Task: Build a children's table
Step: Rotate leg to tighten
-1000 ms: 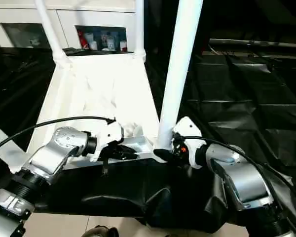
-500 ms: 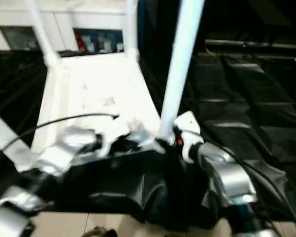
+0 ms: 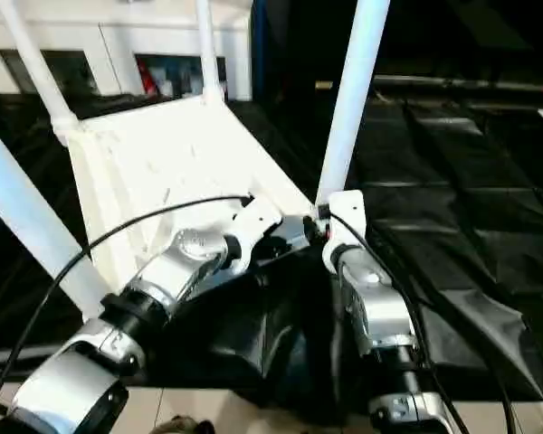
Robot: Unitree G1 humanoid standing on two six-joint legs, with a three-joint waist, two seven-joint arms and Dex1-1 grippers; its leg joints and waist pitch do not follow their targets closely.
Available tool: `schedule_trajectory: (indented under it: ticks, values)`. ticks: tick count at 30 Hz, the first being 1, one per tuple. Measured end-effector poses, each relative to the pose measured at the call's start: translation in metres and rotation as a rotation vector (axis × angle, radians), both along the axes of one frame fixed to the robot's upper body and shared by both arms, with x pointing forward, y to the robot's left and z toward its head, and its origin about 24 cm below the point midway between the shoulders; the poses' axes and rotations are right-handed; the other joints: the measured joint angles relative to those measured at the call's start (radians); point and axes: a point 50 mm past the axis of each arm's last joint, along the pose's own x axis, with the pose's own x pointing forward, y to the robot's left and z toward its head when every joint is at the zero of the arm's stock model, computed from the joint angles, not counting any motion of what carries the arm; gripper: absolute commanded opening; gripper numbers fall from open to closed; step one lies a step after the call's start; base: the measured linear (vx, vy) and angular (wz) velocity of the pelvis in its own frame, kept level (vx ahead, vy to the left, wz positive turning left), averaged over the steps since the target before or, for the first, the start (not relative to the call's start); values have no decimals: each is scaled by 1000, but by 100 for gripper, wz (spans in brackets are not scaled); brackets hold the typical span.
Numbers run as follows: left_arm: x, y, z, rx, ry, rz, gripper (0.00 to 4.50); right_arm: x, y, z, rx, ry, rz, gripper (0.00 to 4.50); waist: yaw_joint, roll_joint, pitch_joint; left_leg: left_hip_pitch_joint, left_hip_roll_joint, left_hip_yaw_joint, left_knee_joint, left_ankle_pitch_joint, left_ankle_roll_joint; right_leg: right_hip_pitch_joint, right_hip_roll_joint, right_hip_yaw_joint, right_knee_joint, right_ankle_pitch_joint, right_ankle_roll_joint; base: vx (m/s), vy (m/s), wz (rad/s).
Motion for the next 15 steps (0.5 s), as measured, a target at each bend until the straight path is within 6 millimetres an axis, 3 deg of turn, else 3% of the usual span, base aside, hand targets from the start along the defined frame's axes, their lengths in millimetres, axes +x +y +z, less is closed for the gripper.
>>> schedule_trajectory:
  ticks: [3, 6, 7, 15]
  values:
    - [4, 9, 1, 9, -13, 13, 0, -2, 2, 1, -7, -4, 86, 386, -19, -1, 1, 0, 0, -1, 0, 0, 0, -3, 0, 0, -1, 0, 0, 0, 0, 0]
    - [5, 20, 3, 12, -14, -16, 0, -7, -5, 6, -39, -10, 206, 398, -24, -1, 2, -1, 0, -2, 0, 0, 0, -5, 0, -1, -1, 1, 1, 0, 0, 0]
    - [5, 24, 3, 9, -14, -34, 0, -11, -10, 10, -64, -11, 271, 423, -23, -1, 2, -1, 0, -2, -1, 0, 0, -5, 0, -1, -1, 2, 1, 0, 0, 0]
    - [-9, 51, 4, -7, -6, -203, 0, -26, -27, 29, -172, -18, 505, 443, -7, 1, 3, -2, 2, -2, -3, 0, 0, -6, 0, -5, -2, 3, 1, 0, 0, 0]
